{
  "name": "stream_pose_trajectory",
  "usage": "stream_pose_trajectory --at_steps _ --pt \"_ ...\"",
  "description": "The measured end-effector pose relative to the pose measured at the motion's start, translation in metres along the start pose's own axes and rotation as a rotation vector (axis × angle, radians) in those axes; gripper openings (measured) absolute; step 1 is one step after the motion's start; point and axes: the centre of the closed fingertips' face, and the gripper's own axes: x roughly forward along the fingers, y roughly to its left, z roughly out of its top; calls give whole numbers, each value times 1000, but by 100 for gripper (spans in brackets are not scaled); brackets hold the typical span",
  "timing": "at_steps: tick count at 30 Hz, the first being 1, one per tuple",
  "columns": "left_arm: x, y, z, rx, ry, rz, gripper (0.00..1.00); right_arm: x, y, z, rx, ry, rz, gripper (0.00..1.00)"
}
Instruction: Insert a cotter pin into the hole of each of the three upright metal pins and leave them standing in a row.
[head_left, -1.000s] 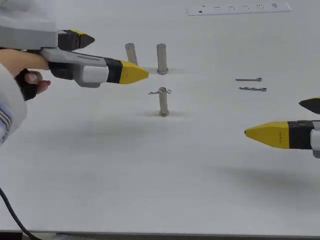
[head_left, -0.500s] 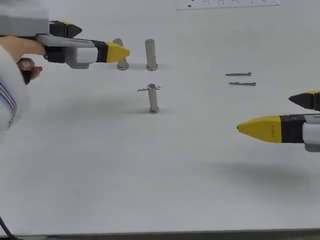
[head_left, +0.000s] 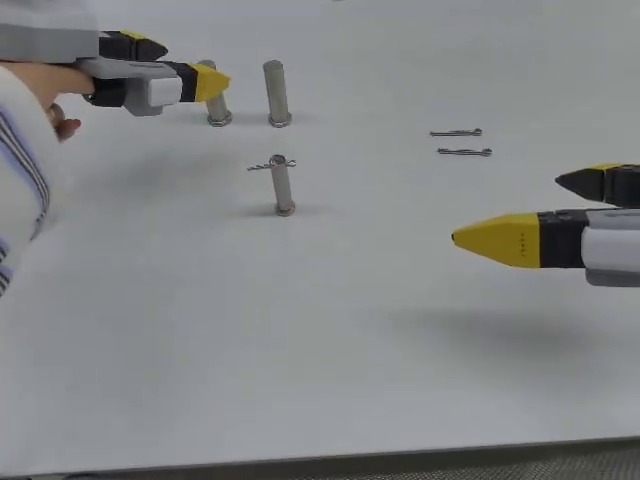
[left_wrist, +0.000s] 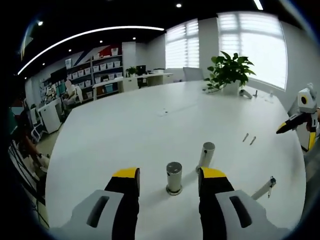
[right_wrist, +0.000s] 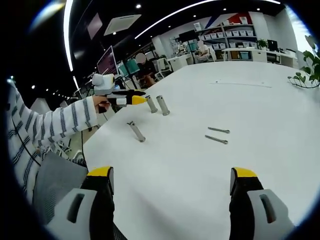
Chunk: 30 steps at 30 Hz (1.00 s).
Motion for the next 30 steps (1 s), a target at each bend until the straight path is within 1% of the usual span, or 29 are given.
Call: stream_pose_trajectory --at_steps 2,4,5,8,10,12,14,17,20,21,23,24,25,26,29,30 --pt "5 0 -5 9 15 -3 40 0 2 -1 1 0 2 95" --pt "9 3 -10 9 34 15 39 -1 5 -1 2 -2 1 95" --pt "10 3 -12 6 41 17 37 -1 5 -2 3 0 0 95" --pt "14 2 -16 -6 43 7 29 -1 9 -6 4 9 0 95" --pt "17 1 -19 -2 49 1 27 0 10 -6 5 9 4 94" --pt "20 -2 -21 2 53 -15 22 0 11 -6 7 9 9 93" --pt "21 -3 -21 1 50 -23 18 0 11 -5 8 6 9 93" --pt "22 -4 -21 8 43 -21 17 0 13 -4 8 2 13 93" --pt "24 -8 -21 9 35 -35 12 1 14 -7 8 15 17 93" --pt "24 -10 -21 17 31 -43 10 2 15 -8 7 17 17 93" --pt "25 -10 -20 55 22 -20 11 2 16 -10 9 24 20 92" --pt "25 -11 -20 57 20 -20 11 2 17 -10 8 25 21 92" --pt "25 -10 -19 51 18 -20 11 2 18 -10 6 25 22 92" --pt "25 -10 -19 3 8 -15 10 2 16 -10 4 27 23 92" --pt "25 -9 -19 -15 -5 -6 10 3 17 -10 3 28 28 91" --pt "25 -9 -19 -14 -6 -5 10 3 15 -10 5 29 28 91"
